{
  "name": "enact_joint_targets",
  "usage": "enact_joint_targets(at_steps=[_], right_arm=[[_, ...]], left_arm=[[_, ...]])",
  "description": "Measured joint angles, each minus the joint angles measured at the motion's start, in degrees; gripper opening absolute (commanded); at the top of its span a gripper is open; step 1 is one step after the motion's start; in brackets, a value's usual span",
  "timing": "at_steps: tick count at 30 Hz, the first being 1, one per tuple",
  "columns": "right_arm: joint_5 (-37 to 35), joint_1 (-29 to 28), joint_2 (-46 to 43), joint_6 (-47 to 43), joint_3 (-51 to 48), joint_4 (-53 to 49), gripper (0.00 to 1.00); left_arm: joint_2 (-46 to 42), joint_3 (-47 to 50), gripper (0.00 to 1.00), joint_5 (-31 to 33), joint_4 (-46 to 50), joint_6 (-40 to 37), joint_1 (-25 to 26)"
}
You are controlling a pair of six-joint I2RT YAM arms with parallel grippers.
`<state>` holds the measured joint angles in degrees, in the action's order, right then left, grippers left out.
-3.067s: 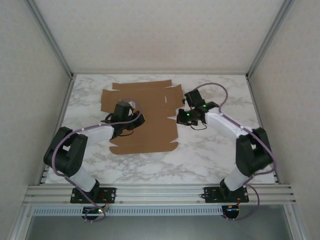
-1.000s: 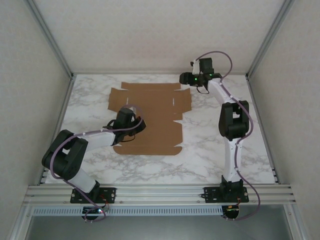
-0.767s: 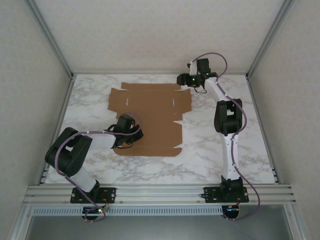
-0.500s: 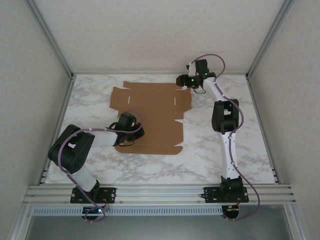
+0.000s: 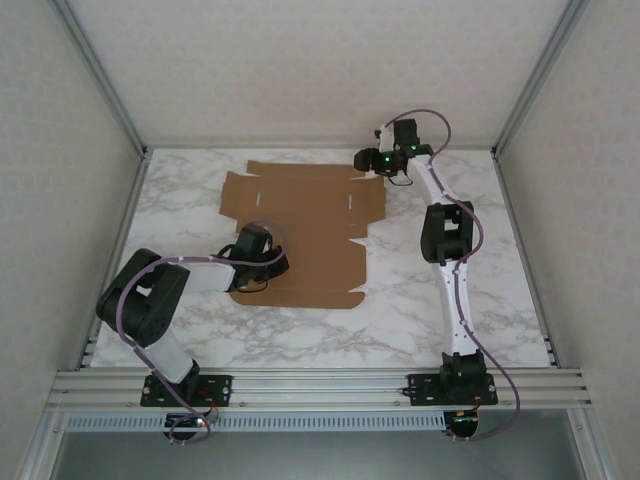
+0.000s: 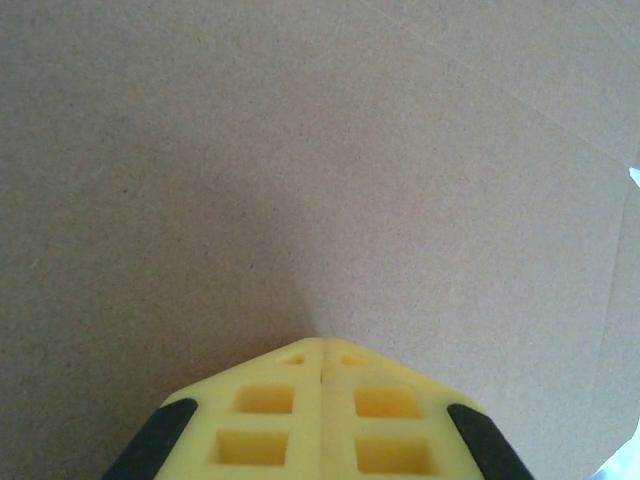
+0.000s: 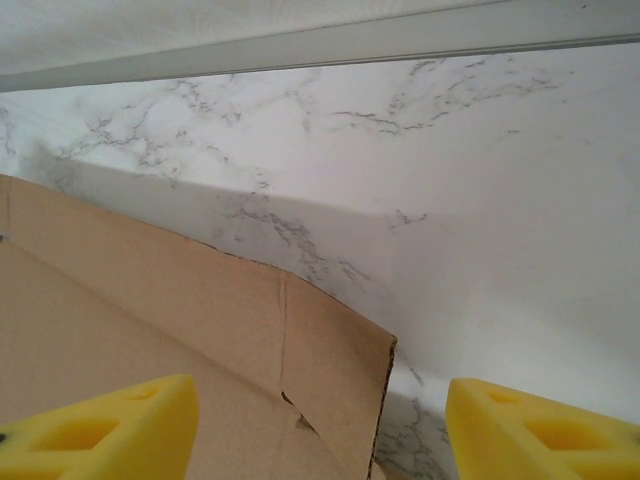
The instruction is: Fold the paper box
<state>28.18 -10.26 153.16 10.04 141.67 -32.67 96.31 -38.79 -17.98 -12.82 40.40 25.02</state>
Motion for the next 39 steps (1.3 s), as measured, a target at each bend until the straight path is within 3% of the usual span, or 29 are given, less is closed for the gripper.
enact_joint_targets(at_steps=[15,27,39], right_arm=[[4.8,0.4,4.6,1.7,4.1,0.4,0.55],[21.3,4.5,5.6,7.3,4.1,3.7,0.59],[22.5,5.4,5.6,7.1,4.1,1.7,0.6]], left_arm=[[-1.5,0.5,0.0,1.6,2.3,-2.1,0.0],[-1.9,-0.4,0.0,2.0,5.2,-5.0,0.0],[-1.0,-3.2,0.0,1.8,10.1,-10.7,0.3]])
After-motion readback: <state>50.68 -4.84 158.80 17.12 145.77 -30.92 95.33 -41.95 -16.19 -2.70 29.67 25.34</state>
